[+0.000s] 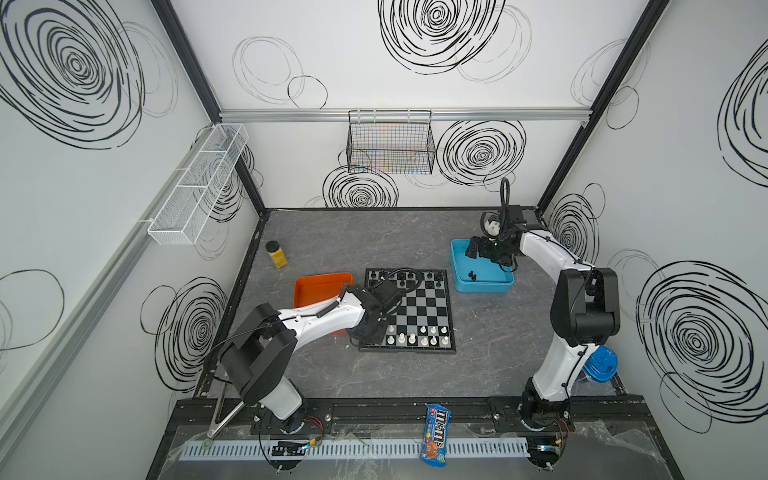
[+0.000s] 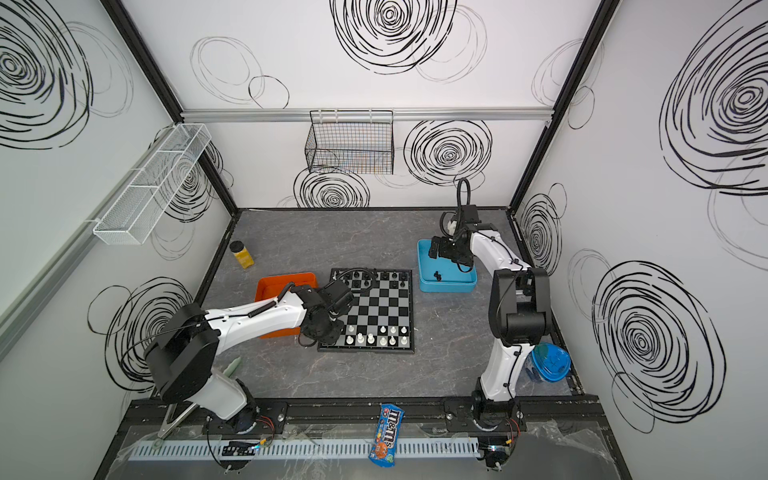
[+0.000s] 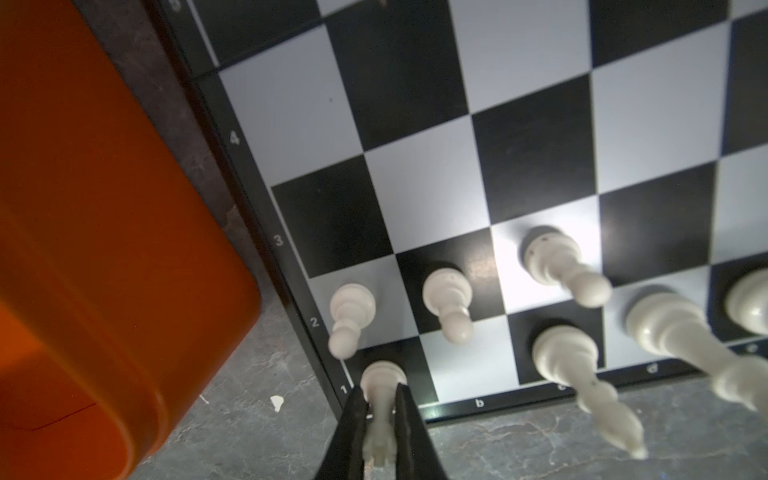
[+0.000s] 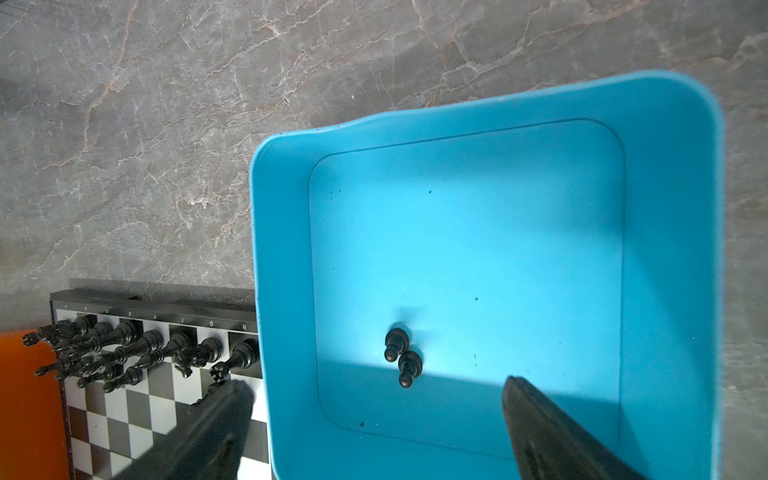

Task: Set up the chess pieces on the board
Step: 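Lower the white pawn onto the corner square of the near rank, then open the left gripper to release the white pawn and raise it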

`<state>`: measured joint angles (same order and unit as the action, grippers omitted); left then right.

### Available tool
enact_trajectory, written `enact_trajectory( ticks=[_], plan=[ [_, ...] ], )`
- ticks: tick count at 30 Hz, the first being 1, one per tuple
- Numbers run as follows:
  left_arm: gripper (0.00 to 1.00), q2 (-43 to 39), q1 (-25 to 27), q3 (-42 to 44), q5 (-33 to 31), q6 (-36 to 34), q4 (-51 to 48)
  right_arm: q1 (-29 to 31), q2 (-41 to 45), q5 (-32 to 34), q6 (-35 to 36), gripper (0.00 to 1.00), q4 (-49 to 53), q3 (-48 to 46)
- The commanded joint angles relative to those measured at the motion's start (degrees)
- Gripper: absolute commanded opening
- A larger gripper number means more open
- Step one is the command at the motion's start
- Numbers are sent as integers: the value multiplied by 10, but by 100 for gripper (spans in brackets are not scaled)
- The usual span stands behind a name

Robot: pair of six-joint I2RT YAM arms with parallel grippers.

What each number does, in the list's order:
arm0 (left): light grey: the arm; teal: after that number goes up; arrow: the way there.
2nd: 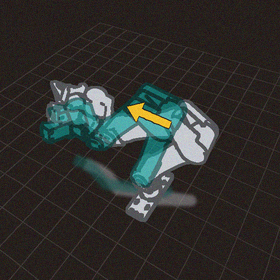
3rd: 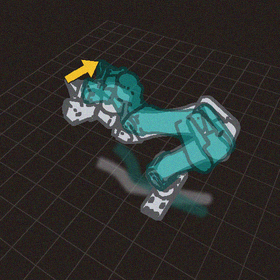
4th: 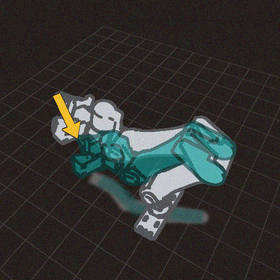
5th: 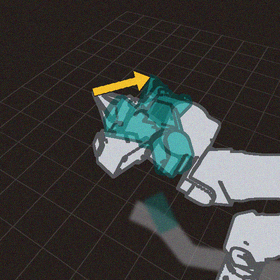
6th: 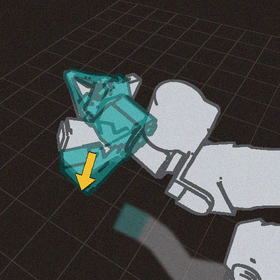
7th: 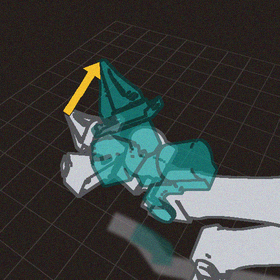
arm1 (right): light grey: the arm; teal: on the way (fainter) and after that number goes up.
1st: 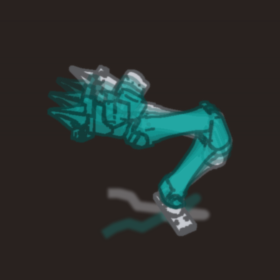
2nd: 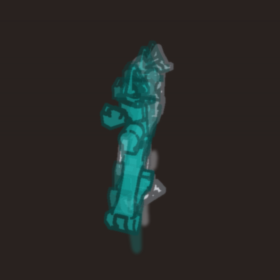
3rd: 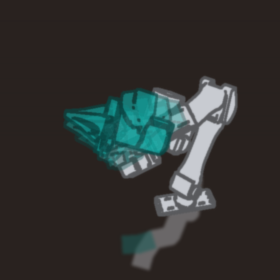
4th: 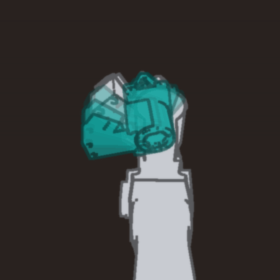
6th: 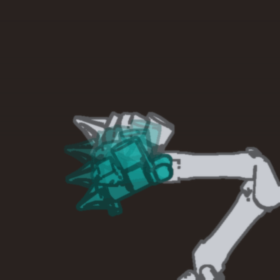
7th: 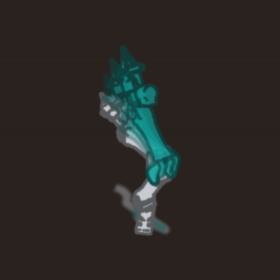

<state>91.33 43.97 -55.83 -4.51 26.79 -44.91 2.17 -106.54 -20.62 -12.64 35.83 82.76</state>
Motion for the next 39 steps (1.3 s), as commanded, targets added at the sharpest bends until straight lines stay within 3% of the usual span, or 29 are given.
enact_trajectory(
  ticks=[1,16,27,32,39],
  plan=[
    [16,8,3,-10,6,-1,-6,-3,12,4,7,99,-1,-4],
    [29,-5,4,-19,-1,5,-27,-4,14,4,7,99,0,-1],
    [40,-37,2,-77,-17,16,-79,-4,11,5,1,99,7,16],
    [54,-36,-14,-135,-21,13,-104,-4,-2,46,-25,100,37,55],
    [86,17,-93,-271,-21,-35,-120,-6,-25,84,-50,100,80,108]
  ],
)
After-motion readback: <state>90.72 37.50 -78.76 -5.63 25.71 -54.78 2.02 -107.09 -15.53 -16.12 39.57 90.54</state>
